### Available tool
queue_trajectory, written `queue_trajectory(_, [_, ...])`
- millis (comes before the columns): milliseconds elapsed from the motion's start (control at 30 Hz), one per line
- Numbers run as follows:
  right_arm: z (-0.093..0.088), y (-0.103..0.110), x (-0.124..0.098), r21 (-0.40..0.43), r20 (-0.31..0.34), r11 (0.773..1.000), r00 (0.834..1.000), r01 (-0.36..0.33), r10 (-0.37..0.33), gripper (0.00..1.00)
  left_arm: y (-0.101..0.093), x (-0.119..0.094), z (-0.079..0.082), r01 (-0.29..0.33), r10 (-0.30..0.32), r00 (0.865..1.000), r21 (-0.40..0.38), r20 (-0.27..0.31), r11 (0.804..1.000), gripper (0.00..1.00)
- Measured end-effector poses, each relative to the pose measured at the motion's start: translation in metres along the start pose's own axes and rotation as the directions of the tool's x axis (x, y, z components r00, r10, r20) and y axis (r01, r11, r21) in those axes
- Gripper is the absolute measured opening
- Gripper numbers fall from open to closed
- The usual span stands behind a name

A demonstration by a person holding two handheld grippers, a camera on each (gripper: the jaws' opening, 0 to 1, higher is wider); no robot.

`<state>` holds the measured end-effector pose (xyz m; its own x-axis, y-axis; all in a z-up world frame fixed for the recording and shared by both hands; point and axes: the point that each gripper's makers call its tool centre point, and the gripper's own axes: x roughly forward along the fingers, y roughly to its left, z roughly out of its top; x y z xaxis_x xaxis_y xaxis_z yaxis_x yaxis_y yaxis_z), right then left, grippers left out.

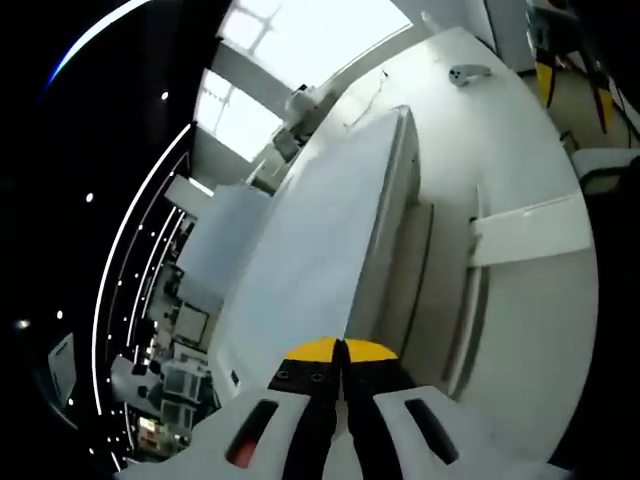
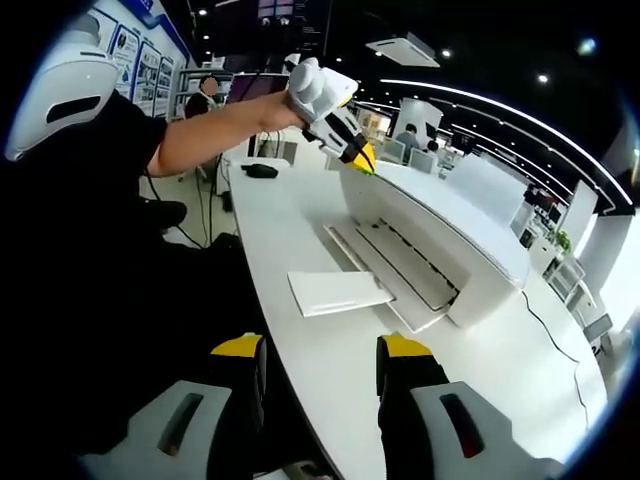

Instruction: Remove the paper from the printer output slot and place it on top of the printer

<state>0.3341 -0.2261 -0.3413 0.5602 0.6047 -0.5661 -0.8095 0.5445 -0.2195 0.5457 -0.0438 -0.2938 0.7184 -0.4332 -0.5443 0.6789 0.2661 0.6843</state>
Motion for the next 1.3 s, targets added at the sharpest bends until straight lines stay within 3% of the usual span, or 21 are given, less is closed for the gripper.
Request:
queue_trajectory(433, [-0.002, -0.004, -0.004, 0.004, 0.006, 1.0, 1.0, 0.01, -0.01, 0.4, 0.014, 0.008, -0.001, 0.006, -0.007, 0.999, -0.036, -0.033, 0.999, 0.05])
queue_trajectory(767, [0.0, -0.003, -0.002, 0.003, 0.008, 1.0, 1.0, 0.006, -0.006, 0.4, 0.011, 0.007, 0.0, 0.013, -0.013, 1.0, 0.009, -0.024, 1.0, 0.06])
queue_trajectory(1167, [0.007, 0.0, -0.004, -0.014, 0.013, 1.0, 1.0, 0.007, -0.007, 0.4, 0.014, -0.004, -0.004, 0.007, -0.007, 1.0, -0.008, -0.007, 1.0, 0.29])
queue_trajectory(1300, [0.01, 0.001, -0.004, -0.021, 0.017, 1.0, 1.0, 0.006, -0.006, 0.4, 0.01, -0.008, -0.008, 0.028, -0.028, 1.0, -0.031, -0.001, 0.999, 0.29])
